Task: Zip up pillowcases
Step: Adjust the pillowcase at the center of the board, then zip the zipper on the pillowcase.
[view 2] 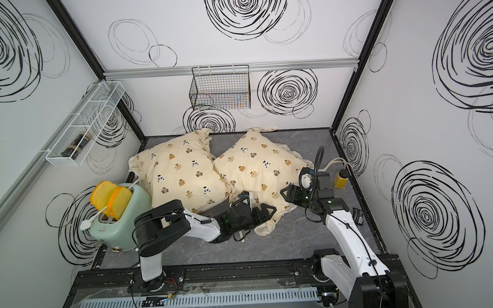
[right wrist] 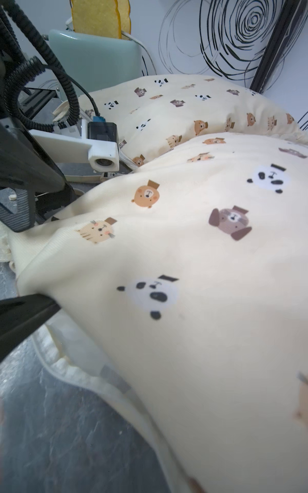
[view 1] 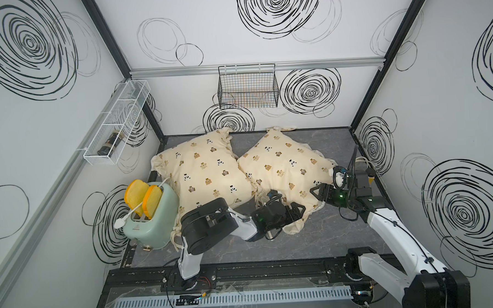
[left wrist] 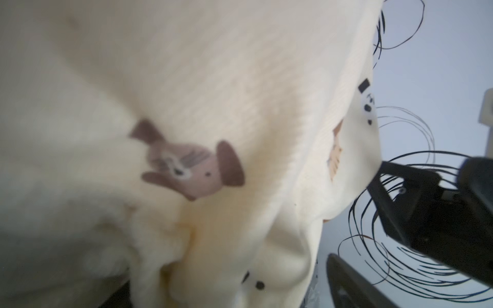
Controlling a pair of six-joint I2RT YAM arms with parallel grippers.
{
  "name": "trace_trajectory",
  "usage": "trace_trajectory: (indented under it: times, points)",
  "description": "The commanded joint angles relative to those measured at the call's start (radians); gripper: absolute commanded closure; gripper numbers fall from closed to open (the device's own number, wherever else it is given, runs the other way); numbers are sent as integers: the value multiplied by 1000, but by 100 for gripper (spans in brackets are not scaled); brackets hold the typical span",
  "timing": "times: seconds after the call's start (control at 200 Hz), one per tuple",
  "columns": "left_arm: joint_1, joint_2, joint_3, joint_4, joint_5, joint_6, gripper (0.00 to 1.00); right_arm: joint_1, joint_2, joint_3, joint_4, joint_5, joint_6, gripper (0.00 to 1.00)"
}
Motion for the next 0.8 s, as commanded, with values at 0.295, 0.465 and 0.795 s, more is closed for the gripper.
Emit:
trace_trajectory:
  times: [0.295,0.465,0.795]
  points:
    - [33,-55,-23,55,-21,-34,85,-42,-104,-33,-119,-105,-3,41]
    - [86,-105,-72,103,-3,-79,89,-22,-118,-43,-142,-167,-21,44]
    - [133,-142,-131,209,36,-194,91,37,-98,-147,2,-219,16,61]
